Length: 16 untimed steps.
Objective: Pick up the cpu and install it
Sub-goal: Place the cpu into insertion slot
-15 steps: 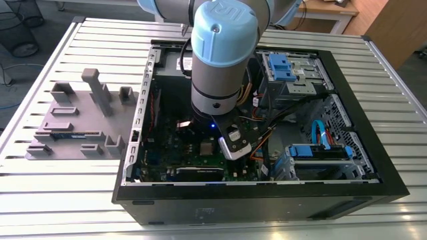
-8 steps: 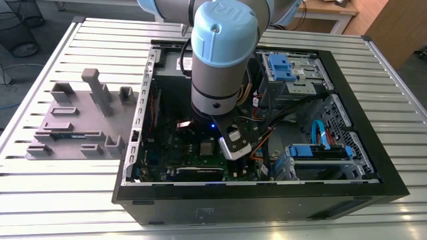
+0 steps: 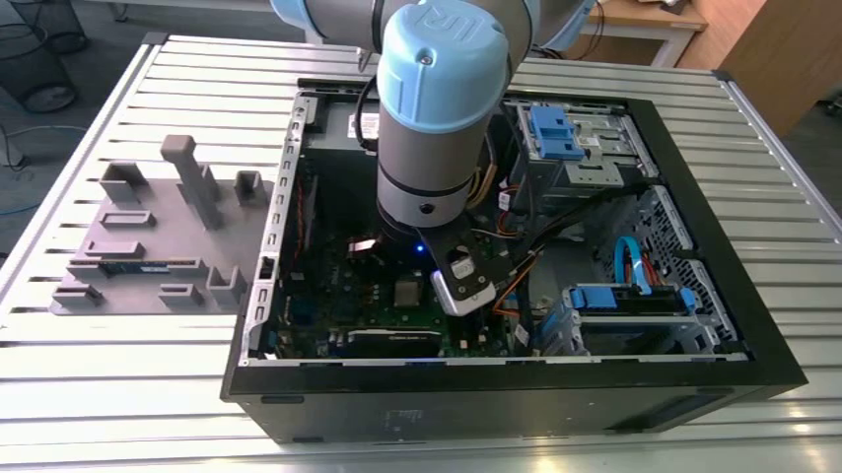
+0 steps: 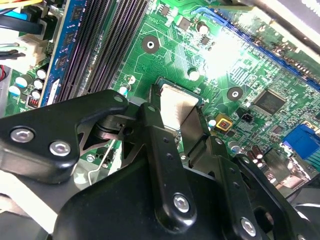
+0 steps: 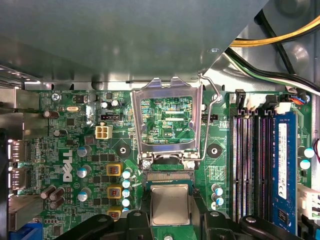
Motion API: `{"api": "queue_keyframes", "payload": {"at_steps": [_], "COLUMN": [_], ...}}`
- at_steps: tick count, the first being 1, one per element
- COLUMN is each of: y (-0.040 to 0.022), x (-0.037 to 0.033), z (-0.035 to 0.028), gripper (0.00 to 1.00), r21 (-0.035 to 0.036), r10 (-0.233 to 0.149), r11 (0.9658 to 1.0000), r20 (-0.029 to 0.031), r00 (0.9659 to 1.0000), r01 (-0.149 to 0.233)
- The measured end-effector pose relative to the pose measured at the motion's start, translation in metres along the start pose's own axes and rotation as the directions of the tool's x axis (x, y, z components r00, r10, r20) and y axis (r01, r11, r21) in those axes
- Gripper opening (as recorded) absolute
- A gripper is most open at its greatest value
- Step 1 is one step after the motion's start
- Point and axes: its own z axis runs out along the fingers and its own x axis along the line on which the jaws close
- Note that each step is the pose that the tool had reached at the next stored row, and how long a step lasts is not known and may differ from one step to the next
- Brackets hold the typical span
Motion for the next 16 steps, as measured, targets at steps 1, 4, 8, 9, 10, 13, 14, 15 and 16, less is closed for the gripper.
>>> {"api": "queue_keyframes", "payload": {"at_steps": [1,4,8,9,10,13,14,15,16], "y": [0.0,0.0,0.0,0.0,0.0,0.0,0.0,0.0,0.0], "x": [0.0,0.0,0.0,0.0,0.0,0.0,0.0,0.0,0.0], "z": [0.0,0.0001,0.0002,0.0002,0.0002,0.0003,0.0003,0.0003,0.0004], "gripper": [0.41,0.41,0.41,0.41,0.41,0.41,0.41,0.41,0.41], "r21": [0.0,0.0,0.0,-0.0001,0.0,0.0,0.0,-0.0001,0.0], "r10": [0.0,0.0,0.0,0.0,0.0,0.0,0.0,0.0,0.0], "r11": [1.0,1.0,1.0,1.0,1.0,1.0,1.0,1.0,1.0], "r20": [0.0,0.0,0.0001,0.0001,0.0,0.0,0.0001,0.0001,0.0001], "r00": [1.0,1.0,1.0,1.0,1.0,1.0,1.0,1.0,1.0], "r01": [0.0,0.0,0.0,0.0,0.0,0.0,0.0,0.0,0.0]}}
